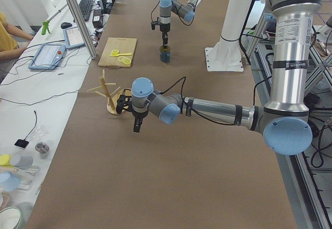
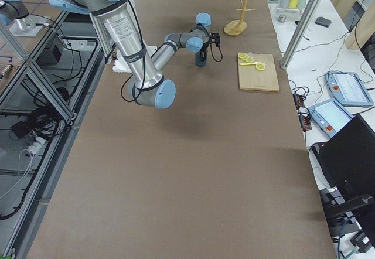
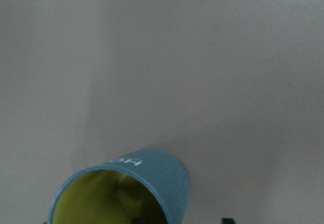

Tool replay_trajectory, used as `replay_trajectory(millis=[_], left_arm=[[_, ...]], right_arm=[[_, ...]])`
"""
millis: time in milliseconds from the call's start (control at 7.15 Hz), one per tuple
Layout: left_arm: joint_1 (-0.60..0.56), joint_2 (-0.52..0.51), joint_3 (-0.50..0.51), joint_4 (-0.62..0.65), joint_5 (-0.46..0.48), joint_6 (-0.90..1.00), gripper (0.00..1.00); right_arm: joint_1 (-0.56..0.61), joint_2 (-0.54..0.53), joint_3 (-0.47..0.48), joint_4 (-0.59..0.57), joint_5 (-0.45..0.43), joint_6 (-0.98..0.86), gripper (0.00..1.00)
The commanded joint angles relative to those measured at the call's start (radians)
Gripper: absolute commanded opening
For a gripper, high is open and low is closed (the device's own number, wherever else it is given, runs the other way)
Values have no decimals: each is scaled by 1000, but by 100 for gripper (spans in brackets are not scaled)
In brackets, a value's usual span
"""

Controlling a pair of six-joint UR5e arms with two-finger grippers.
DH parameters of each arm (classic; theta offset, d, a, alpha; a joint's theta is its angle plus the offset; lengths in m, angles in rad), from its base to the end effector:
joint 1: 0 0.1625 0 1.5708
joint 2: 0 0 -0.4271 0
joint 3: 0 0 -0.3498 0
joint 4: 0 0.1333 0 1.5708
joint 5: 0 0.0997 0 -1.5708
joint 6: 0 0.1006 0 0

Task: Hang cup on storage rack
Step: 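Release the mug and raise the right gripper while the left arm reaches in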

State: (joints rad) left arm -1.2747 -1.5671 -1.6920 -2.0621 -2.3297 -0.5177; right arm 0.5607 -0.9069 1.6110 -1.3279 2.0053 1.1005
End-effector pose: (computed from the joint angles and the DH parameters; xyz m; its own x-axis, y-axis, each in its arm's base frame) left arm 0.0757 -0.4676 0.5514 0.6218 0.1228 -0.7735 0.0786 0.9729 0.2176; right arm -0.5123 -0.4291 0.2448 0.5284 -0.1535 0.8350 0.0521 0.9875 0.1486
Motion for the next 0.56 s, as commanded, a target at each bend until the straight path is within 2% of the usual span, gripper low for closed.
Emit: replay_trajectory(millis=[0, 140, 280, 420], left_arm=[[147, -16, -12, -256, 4, -205, 98], [244, -46, -41, -326, 36, -369, 98], [356, -101, -84, -326, 114, -504, 98], [462, -140, -115, -326, 233, -557, 98]], right_arm=[[92, -86, 73, -4, 77, -19, 100], [169, -142, 89, -4, 146, -93, 100], [223, -189, 89, -2, 177, -163, 100], [260, -225, 89, -1, 188, -225, 100]])
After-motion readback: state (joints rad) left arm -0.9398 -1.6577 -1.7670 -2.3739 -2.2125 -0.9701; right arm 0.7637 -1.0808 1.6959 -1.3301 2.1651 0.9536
